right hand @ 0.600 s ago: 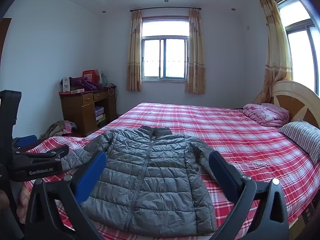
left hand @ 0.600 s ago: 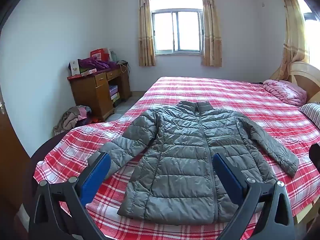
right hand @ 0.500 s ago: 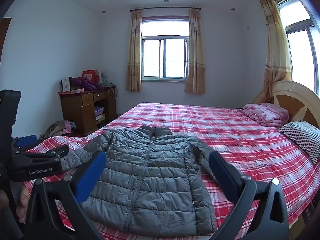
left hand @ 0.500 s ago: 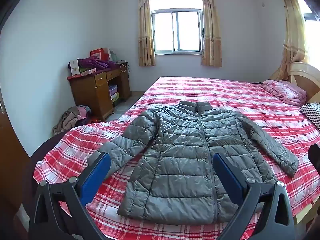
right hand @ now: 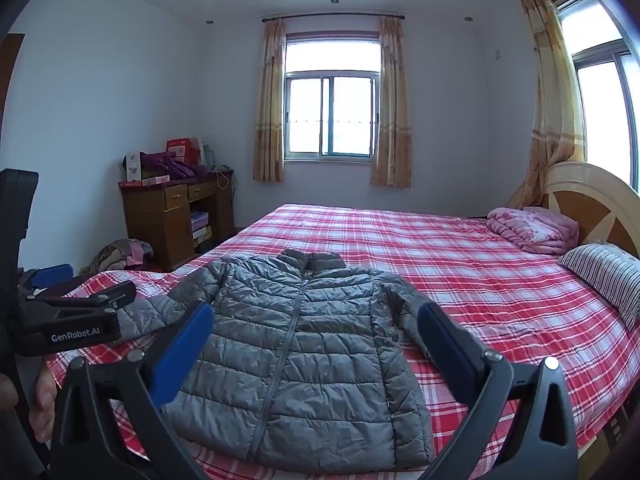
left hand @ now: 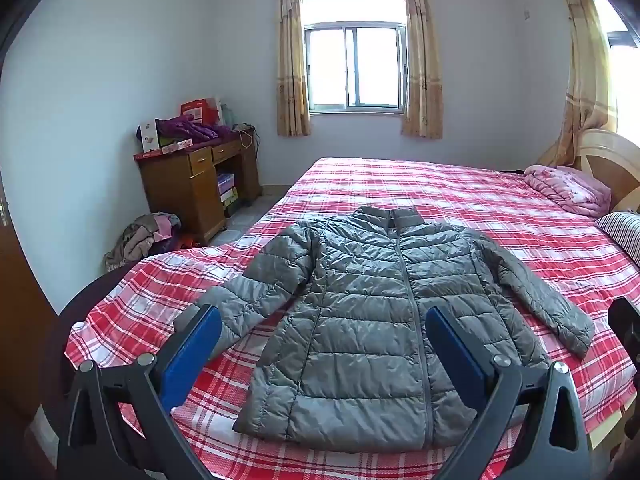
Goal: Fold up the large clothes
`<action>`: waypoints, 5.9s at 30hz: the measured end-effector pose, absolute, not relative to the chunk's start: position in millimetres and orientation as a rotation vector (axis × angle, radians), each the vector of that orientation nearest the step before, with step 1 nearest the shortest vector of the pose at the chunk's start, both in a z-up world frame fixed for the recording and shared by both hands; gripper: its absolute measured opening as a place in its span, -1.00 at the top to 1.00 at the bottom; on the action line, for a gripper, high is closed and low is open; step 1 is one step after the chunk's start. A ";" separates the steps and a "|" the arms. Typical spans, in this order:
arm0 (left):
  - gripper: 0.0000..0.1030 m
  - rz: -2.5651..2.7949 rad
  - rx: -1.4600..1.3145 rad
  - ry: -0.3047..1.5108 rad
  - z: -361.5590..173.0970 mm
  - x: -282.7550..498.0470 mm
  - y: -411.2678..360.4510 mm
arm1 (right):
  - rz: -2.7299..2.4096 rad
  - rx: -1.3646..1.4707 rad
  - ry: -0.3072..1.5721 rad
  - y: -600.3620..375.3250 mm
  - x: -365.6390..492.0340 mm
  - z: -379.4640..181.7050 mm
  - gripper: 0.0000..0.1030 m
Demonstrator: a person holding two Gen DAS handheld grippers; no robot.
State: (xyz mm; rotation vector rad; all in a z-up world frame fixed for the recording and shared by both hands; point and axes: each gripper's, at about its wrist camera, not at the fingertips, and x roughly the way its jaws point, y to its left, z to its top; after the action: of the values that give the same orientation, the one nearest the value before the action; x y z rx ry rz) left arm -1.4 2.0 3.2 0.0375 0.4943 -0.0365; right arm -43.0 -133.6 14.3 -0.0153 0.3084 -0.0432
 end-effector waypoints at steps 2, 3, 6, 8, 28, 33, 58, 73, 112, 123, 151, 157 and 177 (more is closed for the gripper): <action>-0.98 -0.036 0.039 0.495 3.3 -1.2 1.4 | -0.043 -0.017 0.309 -135.1 -42.4 12.7 -1.00; -0.98 -0.035 0.038 0.493 3.3 -1.8 1.5 | -0.043 -0.017 0.309 -134.9 -41.8 12.6 -1.00; -0.98 -0.035 0.037 0.492 2.3 -0.7 1.4 | -0.044 -0.018 0.308 -134.4 -41.2 12.6 -1.00; -0.98 -0.033 0.037 0.489 2.7 -0.6 1.5 | -0.043 -0.018 0.308 -134.4 -41.3 12.6 -1.00; -0.98 -0.023 0.028 0.474 7.7 -1.5 5.2 | -0.043 -0.022 0.306 -130.6 -41.6 12.1 -1.00; -0.98 -0.025 0.028 0.475 7.5 -1.8 5.5 | -0.043 -0.021 0.307 -131.0 -41.4 11.3 -1.00; -0.98 -0.010 0.016 0.469 6.2 -0.9 12.5 | -0.035 -0.017 0.308 -131.0 -41.7 11.4 -1.00; -0.98 -0.009 0.019 0.473 5.1 0.4 12.5 | -0.034 -0.017 0.312 -129.1 -42.2 10.0 -1.00; -0.98 0.129 0.154 0.842 -187.0 250.8 -21.7 | -0.559 0.447 0.730 -440.3 68.6 -182.3 -0.14; -0.98 0.155 0.171 0.829 -174.1 264.2 11.6 | -0.629 0.365 0.719 -473.8 79.1 -168.3 0.64; -0.98 0.250 0.087 0.787 -152.4 314.8 81.7 | -0.100 -0.223 0.526 -145.9 251.0 -89.3 0.67; -0.98 0.296 0.091 0.815 -160.3 315.2 99.9 | 0.007 -0.257 0.586 -89.2 273.4 -131.9 0.51; -0.98 -0.018 0.082 0.849 -130.3 331.1 -48.0 | -0.153 -0.194 0.567 -186.6 189.8 -147.7 -0.80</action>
State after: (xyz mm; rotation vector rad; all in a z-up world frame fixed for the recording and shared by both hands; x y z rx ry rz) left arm 331.1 -48.0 -130.3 0.0822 0.8491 -0.0185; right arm 189.8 -186.6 -147.7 -0.1939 0.5665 -0.1527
